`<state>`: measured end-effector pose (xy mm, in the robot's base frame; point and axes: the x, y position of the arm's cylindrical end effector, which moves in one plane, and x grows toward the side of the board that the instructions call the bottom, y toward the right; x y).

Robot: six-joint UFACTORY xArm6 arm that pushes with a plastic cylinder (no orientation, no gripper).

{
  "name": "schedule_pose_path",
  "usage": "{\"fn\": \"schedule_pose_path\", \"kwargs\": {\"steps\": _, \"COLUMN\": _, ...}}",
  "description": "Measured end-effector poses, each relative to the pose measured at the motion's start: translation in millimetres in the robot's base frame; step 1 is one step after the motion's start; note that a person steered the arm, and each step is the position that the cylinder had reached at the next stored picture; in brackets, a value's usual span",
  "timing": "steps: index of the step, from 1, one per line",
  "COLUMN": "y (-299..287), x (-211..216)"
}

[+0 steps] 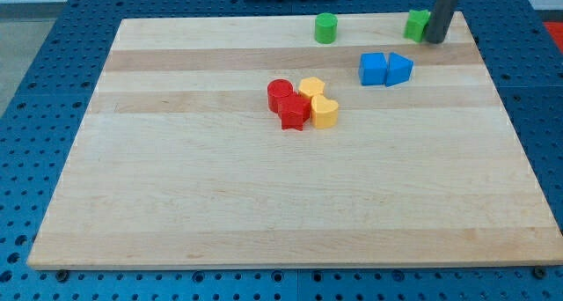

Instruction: Move the blue blocks to the bottom of the green star

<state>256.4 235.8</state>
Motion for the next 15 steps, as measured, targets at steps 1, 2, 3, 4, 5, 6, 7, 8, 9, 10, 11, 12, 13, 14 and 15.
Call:
{"fn": "schedule_pose_path", "kwargs": {"steps": 1, "y": 5, "x": 3}}
{"fn": "schedule_pose_path", "kwargs": {"steps": 2, "y": 32, "x": 50}}
{"fn": "schedule_pose_path", "kwargs": {"steps": 3, "y": 20, "x": 112}}
{"fn": "schedule_pose_path", "kwargs": {"steps": 4, "y": -36, "x": 152}}
{"fn": "schedule_pose_path", "kwargs": {"steps": 5, "y": -67, "x": 133}}
{"fn": "schedule_pose_path", "kwargs": {"steps": 6, "y": -68, "x": 114}}
{"fn": "schedule_pose_path", "kwargs": {"steps": 7, "y": -69, "x": 107}}
{"fn": "schedule_pose_path", "kwargs": {"steps": 8, "y": -89, "x": 107}}
{"fn": "schedule_pose_path", "kwargs": {"steps": 9, "y": -93, "x": 106}}
{"fn": "schedule_pose_path", "kwargs": {"steps": 10, "y": -64, "x": 78}}
{"fn": "schedule_pose_path", "kwargs": {"steps": 11, "y": -43, "x": 59}}
{"fn": "schedule_pose_path", "kwargs": {"steps": 12, "y": -31, "x": 49}}
{"fn": "schedule_pose_path", "kwargs": {"steps": 13, "y": -35, "x": 77}}
{"fn": "schedule_pose_path", "kwargs": {"steps": 14, "y": -71, "x": 106}}
{"fn": "schedule_pose_path", "kwargs": {"steps": 15, "y": -113, "x": 126}}
